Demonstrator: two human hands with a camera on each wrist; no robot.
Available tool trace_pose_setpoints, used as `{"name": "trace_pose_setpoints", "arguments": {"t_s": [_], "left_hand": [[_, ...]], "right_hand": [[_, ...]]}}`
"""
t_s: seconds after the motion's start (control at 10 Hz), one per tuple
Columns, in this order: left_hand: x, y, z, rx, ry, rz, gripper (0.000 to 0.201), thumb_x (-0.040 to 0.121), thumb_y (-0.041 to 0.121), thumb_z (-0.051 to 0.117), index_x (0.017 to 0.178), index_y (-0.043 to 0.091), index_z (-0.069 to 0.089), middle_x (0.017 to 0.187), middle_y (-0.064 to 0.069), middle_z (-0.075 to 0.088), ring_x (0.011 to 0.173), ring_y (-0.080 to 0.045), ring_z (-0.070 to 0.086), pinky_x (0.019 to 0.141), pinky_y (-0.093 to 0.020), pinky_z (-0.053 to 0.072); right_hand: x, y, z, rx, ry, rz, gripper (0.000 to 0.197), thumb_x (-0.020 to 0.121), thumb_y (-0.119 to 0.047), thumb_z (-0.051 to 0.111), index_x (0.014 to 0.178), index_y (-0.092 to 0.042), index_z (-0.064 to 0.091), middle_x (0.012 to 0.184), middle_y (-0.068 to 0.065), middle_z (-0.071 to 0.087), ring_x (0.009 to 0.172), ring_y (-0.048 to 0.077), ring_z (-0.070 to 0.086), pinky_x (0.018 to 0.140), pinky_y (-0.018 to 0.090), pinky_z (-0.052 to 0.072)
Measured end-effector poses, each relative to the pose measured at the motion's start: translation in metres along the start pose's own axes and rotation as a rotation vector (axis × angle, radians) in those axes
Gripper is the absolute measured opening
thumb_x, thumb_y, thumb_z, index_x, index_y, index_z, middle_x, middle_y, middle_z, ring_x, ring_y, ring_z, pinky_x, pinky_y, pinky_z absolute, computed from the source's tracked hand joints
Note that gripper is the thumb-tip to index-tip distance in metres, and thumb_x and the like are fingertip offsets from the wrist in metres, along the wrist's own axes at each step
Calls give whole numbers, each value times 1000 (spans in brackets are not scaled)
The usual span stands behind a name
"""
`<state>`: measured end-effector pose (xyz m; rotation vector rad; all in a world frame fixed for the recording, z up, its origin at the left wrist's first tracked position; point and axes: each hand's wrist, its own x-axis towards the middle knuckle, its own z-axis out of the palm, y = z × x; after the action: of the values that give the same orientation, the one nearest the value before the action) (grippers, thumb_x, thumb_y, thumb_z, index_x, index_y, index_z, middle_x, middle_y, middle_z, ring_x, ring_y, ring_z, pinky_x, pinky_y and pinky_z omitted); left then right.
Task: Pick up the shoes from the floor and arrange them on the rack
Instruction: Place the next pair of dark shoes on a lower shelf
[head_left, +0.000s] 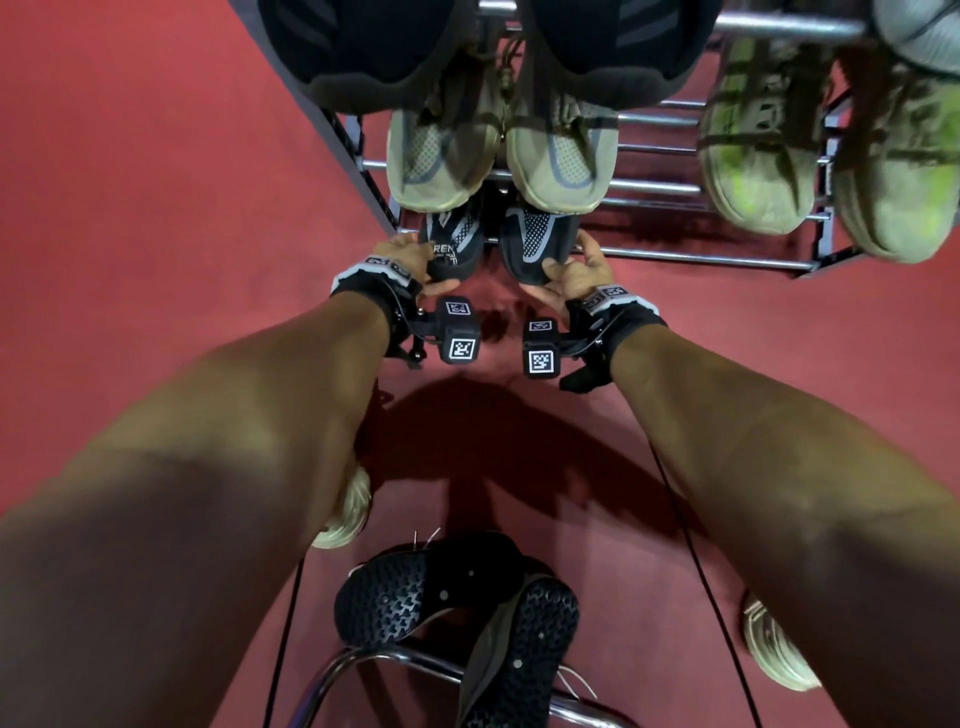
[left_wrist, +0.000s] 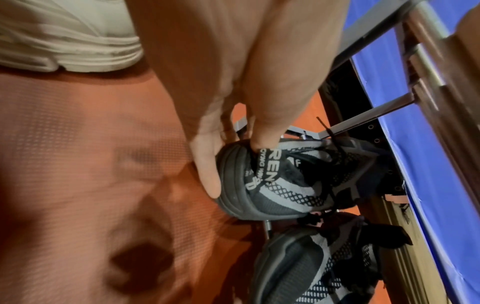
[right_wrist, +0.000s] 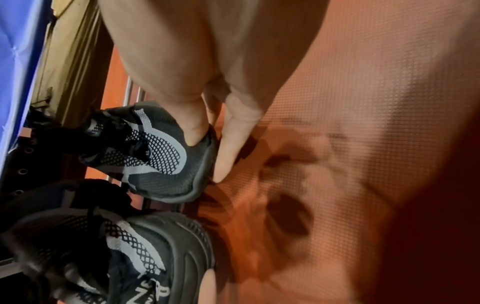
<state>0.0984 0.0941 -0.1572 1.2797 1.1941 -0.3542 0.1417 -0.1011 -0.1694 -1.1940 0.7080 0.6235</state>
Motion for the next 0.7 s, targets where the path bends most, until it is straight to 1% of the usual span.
{"name": "trace_pose_setpoints", "arguments": {"t_s": [0.1, 0.2, 0.3, 0.4, 0.5, 0.6, 0.7], "left_hand": [[-7, 6, -9, 259, -46, 65, 48, 91, 43, 60, 121, 6, 58, 116, -12, 65, 106, -30, 63, 83, -29, 50], [-1, 4, -1, 54, -40, 63, 31, 94, 29, 57, 120, 12, 56, 121, -8, 64, 96, -23, 67, 63, -23, 53], [-4, -3, 6, -173, 1, -7, 22, 97, 8, 49, 116, 19, 48, 111, -4, 60, 81, -16, 61, 46, -22, 53], [-8, 1, 10, -315, 11, 10, 44, 97, -7, 43, 135, 16, 46, 121, -7, 61, 107, -27, 61, 60, -31, 59], [-10, 0, 9, -301, 33, 51, 51, 96, -7, 46, 143, 13, 39, 142, -9, 50, 127, -30, 53, 74, -35, 59], [-6, -4, 13, -231, -23, 97, 55, 96, -3, 51, 146, 9, 34, 145, -15, 46, 128, -31, 52, 72, -23, 57], [-6, -4, 16, -362, 49, 78, 53, 96, 0, 53, 144, 16, 40, 146, -5, 46, 127, -28, 52, 83, -30, 56]], "right_hand": [[-1, -6, 5, -42, -3, 33, 65, 92, 18, 42, 141, -25, 34, 141, 13, 50, 119, 42, 55, 48, 39, 58], [3, -6, 4, -174, -3, 76, 73, 89, 15, 50, 143, -27, 23, 129, 14, 55, 106, 34, 62, 62, 40, 60], [3, -6, 4, -174, 0, 60, 59, 93, 11, 43, 133, -28, 26, 112, 19, 49, 89, 26, 57, 79, 46, 57], [-2, -10, 9, -93, -2, 42, 48, 95, 8, 41, 124, -28, 30, 112, 16, 51, 91, 26, 52, 49, 35, 58], [-4, -6, 13, -12, 28, 8, 61, 91, 20, 39, 133, -23, 29, 127, 14, 51, 104, 27, 49, 43, 31, 54], [-5, 4, 13, -32, 60, -79, 72, 87, 24, 42, 143, -18, 29, 126, 15, 56, 103, 30, 56, 43, 30, 56], [-3, 1, 7, -95, 54, -79, 71, 88, 21, 45, 145, -19, 30, 111, 7, 56, 99, 27, 57, 48, 29, 58]]}}
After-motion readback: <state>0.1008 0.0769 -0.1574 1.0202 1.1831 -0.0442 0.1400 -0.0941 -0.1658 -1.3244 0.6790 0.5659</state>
